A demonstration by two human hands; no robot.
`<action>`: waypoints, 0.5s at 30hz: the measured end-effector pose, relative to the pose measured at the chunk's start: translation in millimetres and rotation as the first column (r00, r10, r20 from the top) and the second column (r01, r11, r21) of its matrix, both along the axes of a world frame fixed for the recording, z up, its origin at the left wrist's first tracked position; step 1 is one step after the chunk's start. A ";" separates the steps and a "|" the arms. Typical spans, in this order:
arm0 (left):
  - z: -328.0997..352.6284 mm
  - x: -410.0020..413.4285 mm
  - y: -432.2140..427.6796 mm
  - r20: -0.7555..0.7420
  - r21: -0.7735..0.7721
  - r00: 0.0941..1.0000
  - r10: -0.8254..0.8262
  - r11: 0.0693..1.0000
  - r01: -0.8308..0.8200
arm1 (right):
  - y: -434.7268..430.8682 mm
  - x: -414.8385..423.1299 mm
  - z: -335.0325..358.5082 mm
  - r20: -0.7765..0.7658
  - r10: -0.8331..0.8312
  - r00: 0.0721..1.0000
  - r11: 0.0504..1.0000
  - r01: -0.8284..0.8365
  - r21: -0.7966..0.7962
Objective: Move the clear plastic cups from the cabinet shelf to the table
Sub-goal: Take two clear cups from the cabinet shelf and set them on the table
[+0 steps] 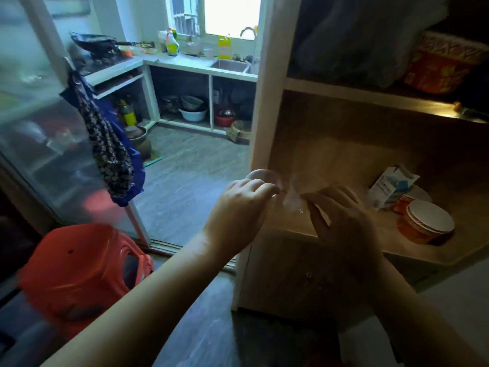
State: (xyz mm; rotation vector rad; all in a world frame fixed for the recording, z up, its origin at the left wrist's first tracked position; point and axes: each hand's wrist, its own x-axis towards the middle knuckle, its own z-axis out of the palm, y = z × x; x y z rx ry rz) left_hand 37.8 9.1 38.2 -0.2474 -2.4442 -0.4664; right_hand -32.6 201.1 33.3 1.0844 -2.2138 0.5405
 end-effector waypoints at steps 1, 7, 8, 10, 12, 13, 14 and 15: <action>-0.1 20.4 -14.6 0.016 -0.005 0.999 0.028 1.000 -0.028 | -16.5 15.9 -2.5 0.022 0.031 0.999 0.999 -0.030 -0.037; -0.8 153.7 -110.5 0.069 -0.002 0.963 0.259 0.966 -0.259 | -138.7 116.2 -11.5 0.038 0.283 0.958 0.955 -0.278 -0.103; -0.1 176.8 -126.0 0.077 -0.010 0.951 0.298 0.954 -0.298 | -158.5 131.3 -11.0 0.033 0.329 0.944 0.941 -0.325 -0.094; 0.8 221.2 -155.2 0.075 -0.025 0.921 0.383 0.924 -0.382 | -195.7 160.5 -10.3 0.032 0.410 0.911 0.910 -0.406 -0.087; 2.3 262.9 -180.3 0.070 -0.022 0.883 0.464 0.886 -0.463 | -228.9 189.0 -8.7 0.027 0.475 0.879 0.877 -0.471 -0.102; 3.7 282.6 -191.0 0.070 -0.023 0.862 0.501 0.865 -0.501 | -244.5 202.6 -7.3 0.025 0.507 0.862 0.858 -0.502 -0.110; 5.7 301.1 -200.2 0.071 -0.029 0.840 0.537 0.843 -0.537 | -259.2 215.5 -5.7 0.023 0.537 0.843 0.839 -0.531 -0.115; 8.3 318.4 -208.3 0.071 -0.032 0.820 0.568 0.823 -0.567 | -273.3 227.7 -3.9 0.021 0.565 0.825 0.821 -0.559 -0.117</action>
